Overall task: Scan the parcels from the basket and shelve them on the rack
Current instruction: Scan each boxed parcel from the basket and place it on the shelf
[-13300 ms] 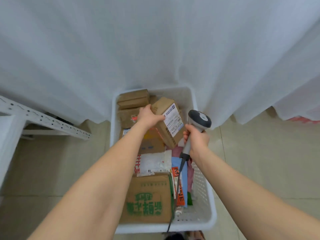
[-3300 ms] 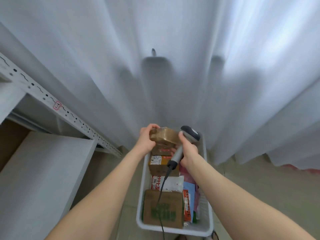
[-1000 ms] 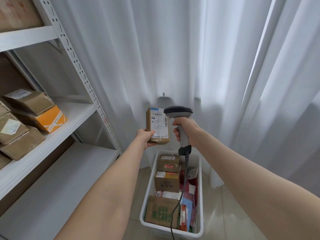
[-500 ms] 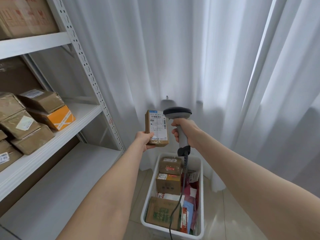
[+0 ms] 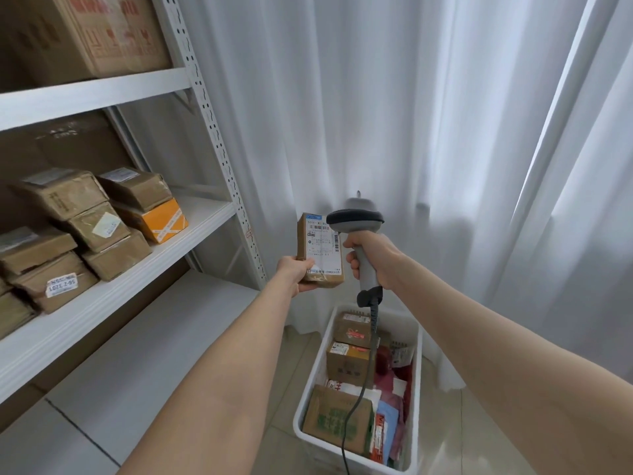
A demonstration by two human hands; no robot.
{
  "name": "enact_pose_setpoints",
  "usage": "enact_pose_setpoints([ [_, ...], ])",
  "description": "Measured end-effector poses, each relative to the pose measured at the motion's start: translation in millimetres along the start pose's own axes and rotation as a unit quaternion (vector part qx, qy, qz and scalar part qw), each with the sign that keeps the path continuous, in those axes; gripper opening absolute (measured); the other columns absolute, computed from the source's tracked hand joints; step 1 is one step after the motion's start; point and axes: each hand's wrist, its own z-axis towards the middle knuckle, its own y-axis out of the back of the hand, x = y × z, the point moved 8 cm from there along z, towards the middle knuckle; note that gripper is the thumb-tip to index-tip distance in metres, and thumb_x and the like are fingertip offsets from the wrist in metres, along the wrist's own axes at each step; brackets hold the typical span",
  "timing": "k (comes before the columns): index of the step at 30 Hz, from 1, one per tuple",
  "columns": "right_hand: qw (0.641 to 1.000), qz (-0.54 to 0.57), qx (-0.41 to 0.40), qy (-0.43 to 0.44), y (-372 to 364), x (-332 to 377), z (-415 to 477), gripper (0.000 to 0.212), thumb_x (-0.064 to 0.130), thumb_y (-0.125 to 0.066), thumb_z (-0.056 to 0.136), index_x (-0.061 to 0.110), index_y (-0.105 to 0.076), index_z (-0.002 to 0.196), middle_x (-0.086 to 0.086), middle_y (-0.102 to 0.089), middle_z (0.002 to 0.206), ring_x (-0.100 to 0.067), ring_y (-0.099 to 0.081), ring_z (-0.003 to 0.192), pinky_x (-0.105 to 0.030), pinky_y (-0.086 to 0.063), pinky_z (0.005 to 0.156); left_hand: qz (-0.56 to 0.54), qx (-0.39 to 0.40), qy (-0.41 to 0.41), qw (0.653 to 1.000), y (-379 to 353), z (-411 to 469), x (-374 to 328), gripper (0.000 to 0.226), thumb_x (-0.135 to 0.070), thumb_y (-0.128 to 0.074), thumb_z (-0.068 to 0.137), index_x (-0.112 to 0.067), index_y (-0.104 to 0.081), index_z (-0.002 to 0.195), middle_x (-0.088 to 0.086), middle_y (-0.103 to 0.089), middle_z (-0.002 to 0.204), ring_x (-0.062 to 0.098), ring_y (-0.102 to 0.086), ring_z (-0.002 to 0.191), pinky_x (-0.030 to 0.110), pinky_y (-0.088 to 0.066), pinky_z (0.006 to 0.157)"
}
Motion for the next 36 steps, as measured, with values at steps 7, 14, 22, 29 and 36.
enact_pose_setpoints([
  [7, 0.998, 0.066, -0.011, 0.015, -27.6, 3.0, 18.5, 0.017, 0.005, -0.064, 0.087, 0.002, -0.059, 0.103, -0.011, -0.060, 0.087, -0.020, -0.056, 0.068, -0.035, -0.055, 0.065, 0.008, -0.034, -0.015, 0.999, 51.3, -17.7, -21.2, 0.023, -0.021, -0.056, 0.096, -0.006, -0.056, 0.114, 0.009, -0.067, 0.097, 0.023, -0.067, 0.080, 0.033, -0.057, 0.053],
  [14, 0.998, 0.023, 0.043, 0.028, -115.6, 16.6, 28.8, 0.022, 0.021, -0.073, 0.085, 0.015, -0.056, 0.096, -0.007, -0.054, 0.089, -0.024, -0.053, 0.080, -0.049, -0.050, 0.090, -0.013, -0.153, -0.072, 0.986, 146.8, -35.7, -68.1, 0.038, -0.033, -0.054, 0.096, -0.007, -0.052, 0.124, 0.007, -0.063, 0.095, 0.021, -0.063, 0.074, 0.027, -0.051, 0.042],
  [22, 0.984, 0.043, 0.167, 0.036, -277.1, 25.9, 18.1, 0.038, 0.015, -0.075, 0.084, 0.007, -0.060, 0.118, -0.017, -0.068, 0.109, -0.033, -0.068, 0.095, -0.045, -0.058, 0.078, -0.067, -0.250, -0.101, 0.961, 279.4, -66.0, -81.2, 0.040, -0.033, -0.050, 0.097, -0.014, -0.049, 0.131, 0.012, -0.062, 0.119, 0.033, -0.064, 0.100, 0.036, -0.058, 0.060],
  [29, 0.974, 0.016, 0.222, 0.028, -421.3, 17.2, 6.9, 0.046, 0.016, -0.077, 0.082, 0.007, -0.055, 0.122, -0.016, -0.066, 0.108, -0.033, -0.068, 0.095, -0.046, -0.057, 0.085, -0.062, -0.330, -0.099, 0.937, 419.2, -87.3, -92.6, 0.039, -0.034, -0.048, 0.098, -0.013, -0.048, 0.130, 0.011, -0.060, 0.122, 0.026, -0.062, 0.089, 0.031, -0.054, 0.050],
  [36, 0.974, -0.019, 0.223, 0.043, -556.6, 17.3, 9.4, 0.050, 0.026, -0.079, 0.080, 0.009, -0.052, 0.119, -0.016, -0.063, 0.118, -0.032, -0.062, 0.111, -0.049, -0.051, 0.097, -0.058, -0.362, -0.097, 0.925, 555.0, -82.5, -110.7, 0.039, -0.032, -0.049, 0.098, -0.010, -0.048, 0.130, 0.012, -0.060, 0.120, 0.027, -0.062, 0.091, 0.035, -0.057, 0.057],
])
